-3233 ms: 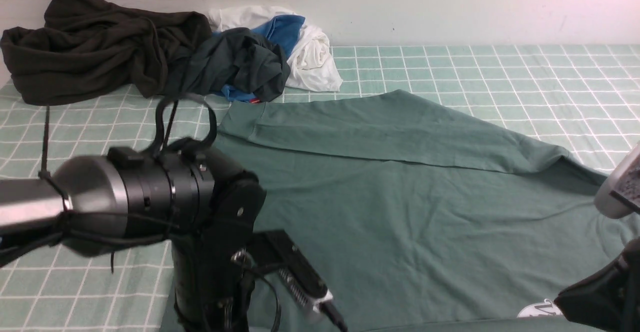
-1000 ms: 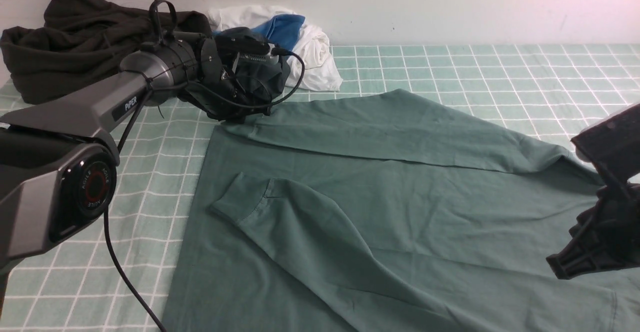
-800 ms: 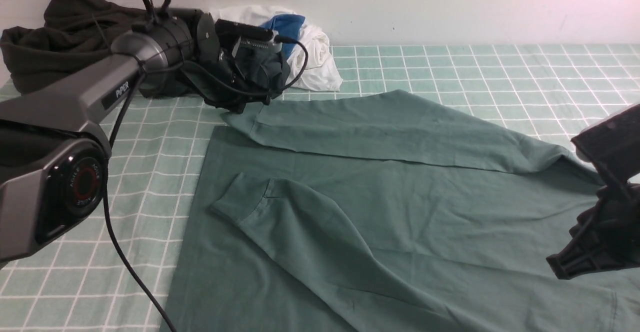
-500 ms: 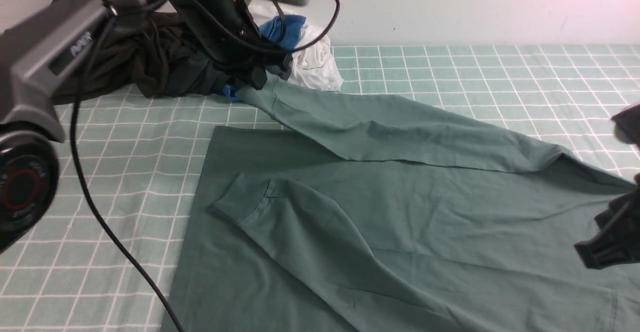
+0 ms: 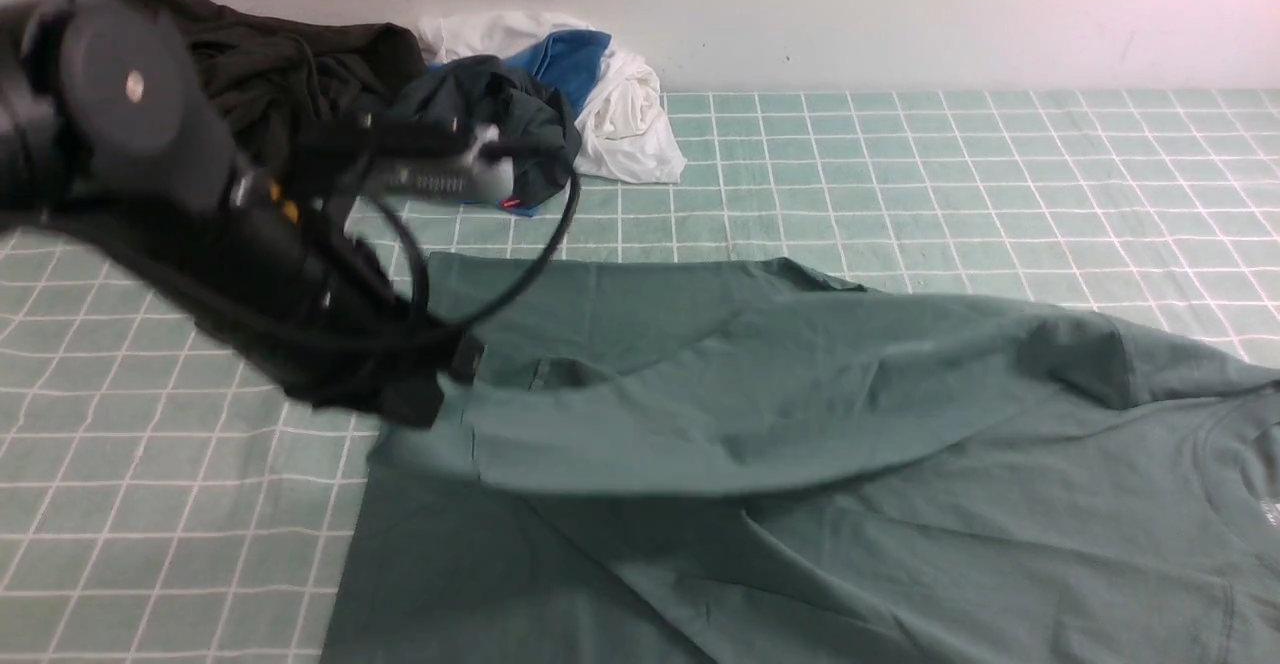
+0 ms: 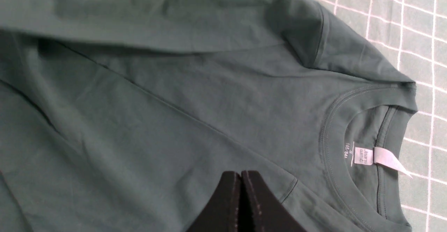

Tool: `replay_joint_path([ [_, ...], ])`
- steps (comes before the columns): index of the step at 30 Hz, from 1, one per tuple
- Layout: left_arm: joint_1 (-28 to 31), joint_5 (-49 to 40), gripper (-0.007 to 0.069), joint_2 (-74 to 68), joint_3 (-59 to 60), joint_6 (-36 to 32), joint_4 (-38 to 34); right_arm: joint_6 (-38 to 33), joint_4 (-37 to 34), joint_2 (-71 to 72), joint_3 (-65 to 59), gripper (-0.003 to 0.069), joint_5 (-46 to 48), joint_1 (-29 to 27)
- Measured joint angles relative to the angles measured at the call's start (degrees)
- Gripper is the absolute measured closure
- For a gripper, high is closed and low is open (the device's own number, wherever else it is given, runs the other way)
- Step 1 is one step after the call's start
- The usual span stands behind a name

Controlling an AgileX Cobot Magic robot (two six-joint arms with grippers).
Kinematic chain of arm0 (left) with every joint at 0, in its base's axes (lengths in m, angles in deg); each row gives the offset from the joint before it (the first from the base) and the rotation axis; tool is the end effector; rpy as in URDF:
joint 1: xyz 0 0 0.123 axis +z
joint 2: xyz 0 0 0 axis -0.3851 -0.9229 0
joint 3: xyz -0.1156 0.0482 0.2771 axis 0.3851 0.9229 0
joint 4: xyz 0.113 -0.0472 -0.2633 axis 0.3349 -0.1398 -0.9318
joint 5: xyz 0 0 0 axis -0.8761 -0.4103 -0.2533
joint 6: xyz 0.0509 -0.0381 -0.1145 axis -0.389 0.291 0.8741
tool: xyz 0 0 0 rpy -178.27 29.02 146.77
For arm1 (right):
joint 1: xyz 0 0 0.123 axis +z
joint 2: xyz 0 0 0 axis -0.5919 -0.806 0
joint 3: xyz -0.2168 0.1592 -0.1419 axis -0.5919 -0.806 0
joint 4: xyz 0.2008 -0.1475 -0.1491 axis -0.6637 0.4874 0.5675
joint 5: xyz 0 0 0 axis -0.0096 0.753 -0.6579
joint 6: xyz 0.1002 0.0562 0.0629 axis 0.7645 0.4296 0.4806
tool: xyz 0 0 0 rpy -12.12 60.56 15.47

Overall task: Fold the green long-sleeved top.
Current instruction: Use the left arm to drag and drop the cuff onto the cuff closest to the left arm, then use both arms simultaneously to clamp the lower edge of the clothing fabric

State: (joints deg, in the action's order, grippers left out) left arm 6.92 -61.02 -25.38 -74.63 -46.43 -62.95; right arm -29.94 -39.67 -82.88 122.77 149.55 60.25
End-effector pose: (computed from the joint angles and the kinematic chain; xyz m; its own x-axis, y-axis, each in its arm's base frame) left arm 0.3088 -0.1211 0.2294 -0.9001 0.2524 -0.3552 0.3469 0.9083 -0.2338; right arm 0.1809 0.0513 0.3126 -0.7726 -0.2437 -0.5863 -0.2207 0.9689 -0.1118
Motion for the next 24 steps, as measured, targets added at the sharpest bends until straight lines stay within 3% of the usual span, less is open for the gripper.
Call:
replay_joint_path([
  [3,0.00,3.10,0.0588,0.75,6.93,-3.01,-0.43,-0.52,-0.34,-0.65,0.06,0.0673,0.56,1.01],
  [6,0.00,5.11,0.0512,0.80,13.04,-6.89,-0.63,-4.75,-1.34,-0.90,0.11,0.0670,3.37,3.43],
  [8,0.00,5.38,0.0412,0.93,14.63,-9.21,-0.81,-8.05,-2.24,-0.90,0.11,0.0658,5.96,4.68],
  [10,0.00,5.30,0.0361,0.98,14.75,-10.04,-0.89,-9.39,-2.88,-0.90,0.11,0.0647,6.97,5.10],
  [12,0.00,2.31,0.0208,1.22,13.99,-11.87,-1.08,-12.78,-5.17,-0.90,0.11,0.0594,9.54,5.19],
  [15,-0.88,-4.46,0.0129,1.60,12.54,-12.54,-1.02,-15.83,-9.23,-0.90,0.11,0.0515,10.48,5.19],
  [19,-5.63,-8.92,0.0130,2.39,12.47,-12.60,0.05,-19.20,-12.61,-0.90,0.11,0.0431,10.60,5.19],
  [20,-10.81,-11.39,0.0155,2.72,13.38,-12.74,1.51,-21.02,-14.33,-0.90,0.11,0.0391,10.67,5.19],
  [21,-11.44,-11.58,0.0158,2.73,13.56,-12.86,1.87,-21.41,-14.49,-0.90,0.11,0.0387,10.67,5.19],
  [23,-19.72,-11.69,0.0181,2.67,16.80,-13.71,4.87,-22.75,-16.10,-0.90,0.11,0.0347,10.67,5.19],
  [24,-20.97,-11.58,0.0181,2.67,17.11,-13.82,5.12,-22.76,-16.11,-0.90,0.11,0.0345,10.67,5.19],
])
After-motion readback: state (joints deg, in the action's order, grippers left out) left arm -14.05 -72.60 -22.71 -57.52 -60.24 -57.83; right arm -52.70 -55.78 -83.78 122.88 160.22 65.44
